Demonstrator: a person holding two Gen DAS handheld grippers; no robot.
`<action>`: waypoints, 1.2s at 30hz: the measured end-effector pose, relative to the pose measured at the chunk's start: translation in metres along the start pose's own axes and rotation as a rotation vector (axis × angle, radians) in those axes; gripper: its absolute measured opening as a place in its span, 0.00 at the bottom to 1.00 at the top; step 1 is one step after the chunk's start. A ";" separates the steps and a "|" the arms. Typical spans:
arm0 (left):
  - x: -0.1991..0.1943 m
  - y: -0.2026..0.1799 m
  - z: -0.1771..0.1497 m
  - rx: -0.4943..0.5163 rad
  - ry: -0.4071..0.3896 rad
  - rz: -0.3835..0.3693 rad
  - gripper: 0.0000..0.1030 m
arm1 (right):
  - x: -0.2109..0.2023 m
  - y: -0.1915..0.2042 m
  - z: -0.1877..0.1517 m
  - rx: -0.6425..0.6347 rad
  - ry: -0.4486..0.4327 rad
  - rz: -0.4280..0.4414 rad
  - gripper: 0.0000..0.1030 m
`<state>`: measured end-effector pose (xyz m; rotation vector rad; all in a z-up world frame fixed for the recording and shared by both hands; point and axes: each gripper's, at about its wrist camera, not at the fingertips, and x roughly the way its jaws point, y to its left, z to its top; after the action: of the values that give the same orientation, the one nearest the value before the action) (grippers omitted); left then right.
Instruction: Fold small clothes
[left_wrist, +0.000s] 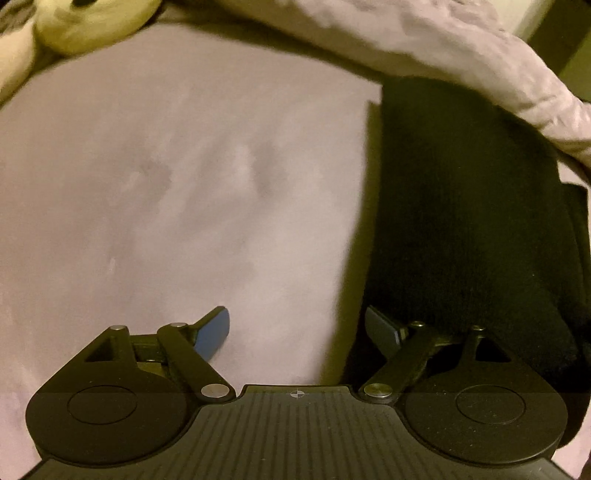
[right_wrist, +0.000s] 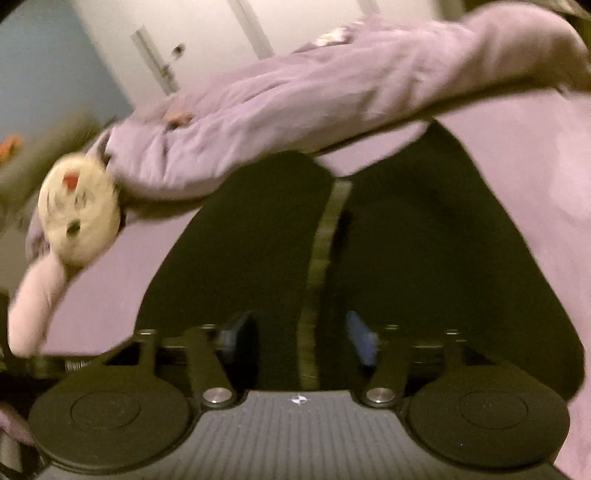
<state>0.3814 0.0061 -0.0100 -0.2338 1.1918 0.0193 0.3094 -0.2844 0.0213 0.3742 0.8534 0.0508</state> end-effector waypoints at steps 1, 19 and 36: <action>0.001 0.004 0.000 -0.015 0.012 -0.003 0.83 | -0.001 -0.011 -0.001 0.048 0.017 0.021 0.60; 0.004 -0.005 -0.008 -0.002 -0.005 0.035 0.82 | 0.051 -0.032 -0.003 0.280 0.164 0.318 0.46; -0.032 -0.040 -0.010 0.048 -0.071 -0.081 0.85 | -0.015 0.025 0.067 -0.447 -0.183 -0.155 0.19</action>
<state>0.3658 -0.0308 0.0231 -0.2373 1.1100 -0.0718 0.3516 -0.2844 0.0805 -0.1063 0.6646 0.0608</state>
